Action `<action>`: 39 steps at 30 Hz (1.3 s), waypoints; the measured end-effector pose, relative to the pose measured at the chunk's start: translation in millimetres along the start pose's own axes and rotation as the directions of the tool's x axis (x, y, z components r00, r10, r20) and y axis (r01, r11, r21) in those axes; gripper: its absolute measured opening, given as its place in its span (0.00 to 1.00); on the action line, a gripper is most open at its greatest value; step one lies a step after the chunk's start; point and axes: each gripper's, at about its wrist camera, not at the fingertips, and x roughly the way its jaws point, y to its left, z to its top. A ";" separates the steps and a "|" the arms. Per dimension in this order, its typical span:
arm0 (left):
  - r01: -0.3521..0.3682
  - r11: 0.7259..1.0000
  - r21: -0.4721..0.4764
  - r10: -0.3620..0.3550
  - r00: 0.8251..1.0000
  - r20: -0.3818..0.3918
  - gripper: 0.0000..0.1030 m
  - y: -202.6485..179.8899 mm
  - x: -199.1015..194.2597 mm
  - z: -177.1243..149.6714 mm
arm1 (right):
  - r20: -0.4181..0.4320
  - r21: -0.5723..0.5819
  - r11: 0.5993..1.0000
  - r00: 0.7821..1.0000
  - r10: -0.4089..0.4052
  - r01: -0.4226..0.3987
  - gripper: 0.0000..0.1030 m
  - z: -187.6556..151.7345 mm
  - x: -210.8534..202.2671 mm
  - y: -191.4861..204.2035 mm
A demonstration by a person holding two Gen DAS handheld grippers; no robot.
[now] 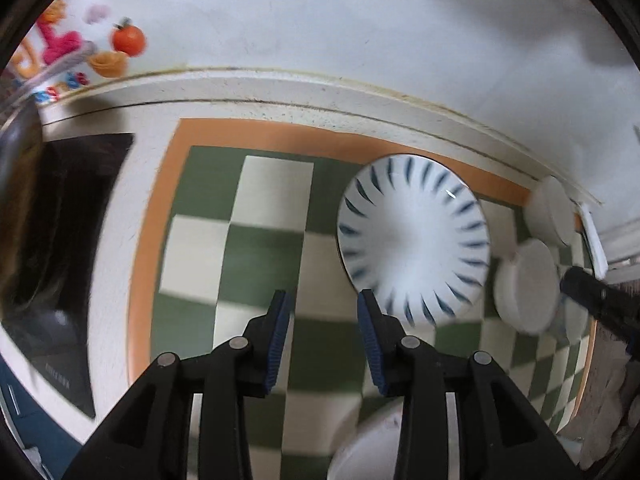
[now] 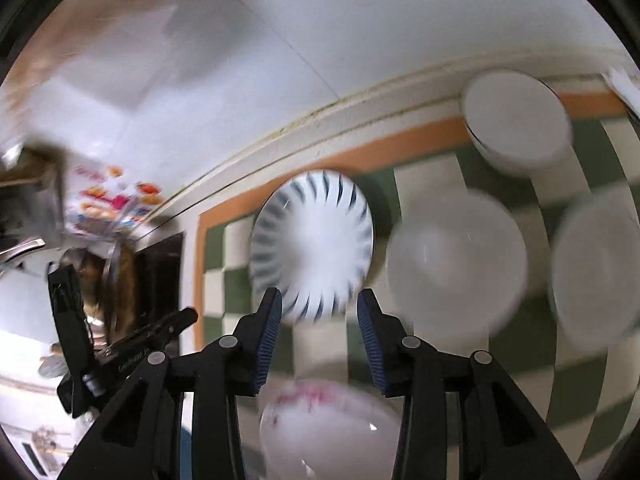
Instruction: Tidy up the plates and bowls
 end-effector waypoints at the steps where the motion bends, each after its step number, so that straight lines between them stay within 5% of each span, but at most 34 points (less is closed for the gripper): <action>1: 0.000 1.000 0.002 0.001 1.000 -0.018 0.32 1.7 10.1 7.4 | -0.022 -0.008 1.000 0.999 -0.024 0.024 0.41 17.6 16.6 1.9; 12: 0.095 0.995 0.029 -0.087 0.975 -0.206 0.32 0.2 103.4 44.0 | -0.239 -0.050 0.989 0.960 -0.150 0.142 0.40 79.6 122.6 -12.8; 14: 0.114 0.993 0.042 -0.103 0.973 -0.208 0.31 -2.2 106.4 44.0 | -0.254 -0.058 0.987 0.954 -0.158 0.149 0.30 82.9 129.9 -15.8; 15: 0.117 0.992 0.049 -0.105 0.973 -0.204 0.30 -3.2 106.6 44.3 | -0.270 -0.052 0.989 0.951 -0.150 0.141 0.17 83.8 133.3 -17.6; 18: 0.145 0.987 0.071 -0.127 0.970 -0.206 0.20 -9.6 107.9 46.9 | -0.266 -0.105 0.983 0.948 -0.176 0.153 0.13 82.2 137.1 -16.4; 39: 0.118 0.991 0.055 -0.108 0.982 -0.153 0.19 -7.4 59.7 52.6 | -0.244 -0.167 0.980 0.959 -0.147 0.107 0.13 69.5 92.6 13.0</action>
